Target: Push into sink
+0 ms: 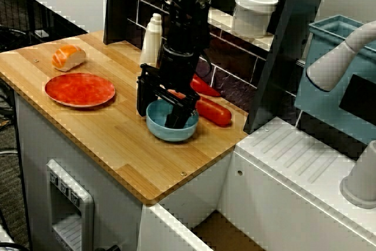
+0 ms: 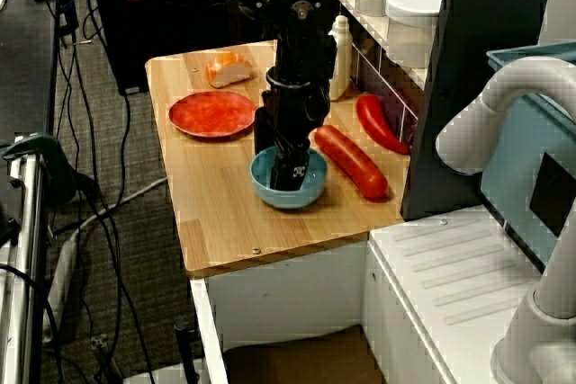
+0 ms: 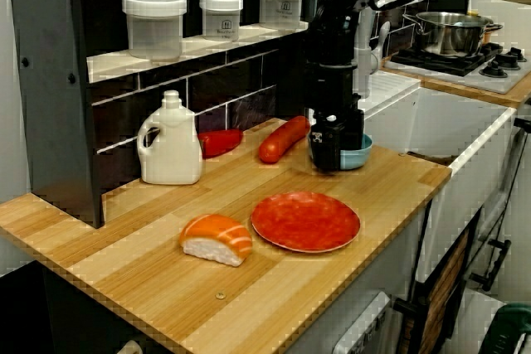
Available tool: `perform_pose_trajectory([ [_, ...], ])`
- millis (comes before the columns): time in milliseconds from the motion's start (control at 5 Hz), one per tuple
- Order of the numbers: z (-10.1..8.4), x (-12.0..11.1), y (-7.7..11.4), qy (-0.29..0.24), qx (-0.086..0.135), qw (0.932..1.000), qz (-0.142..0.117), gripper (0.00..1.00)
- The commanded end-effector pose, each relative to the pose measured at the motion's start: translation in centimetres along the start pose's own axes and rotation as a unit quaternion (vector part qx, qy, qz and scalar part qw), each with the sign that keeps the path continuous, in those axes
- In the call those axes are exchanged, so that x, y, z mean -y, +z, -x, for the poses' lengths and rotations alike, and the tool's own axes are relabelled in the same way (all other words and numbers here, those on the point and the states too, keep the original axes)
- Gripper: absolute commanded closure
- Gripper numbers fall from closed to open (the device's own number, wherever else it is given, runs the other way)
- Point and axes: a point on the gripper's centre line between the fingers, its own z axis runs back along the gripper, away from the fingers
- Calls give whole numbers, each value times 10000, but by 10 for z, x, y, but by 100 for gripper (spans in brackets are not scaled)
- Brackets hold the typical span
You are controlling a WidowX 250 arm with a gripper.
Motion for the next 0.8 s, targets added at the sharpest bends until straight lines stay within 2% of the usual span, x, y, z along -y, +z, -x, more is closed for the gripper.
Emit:
perform_pose_trajectory([
  [0, 0, 25, 10, -282, 9, 9995, 120, 0],
  [600, 11, 54, 10, -536, -28, 9984, 152, 0],
])
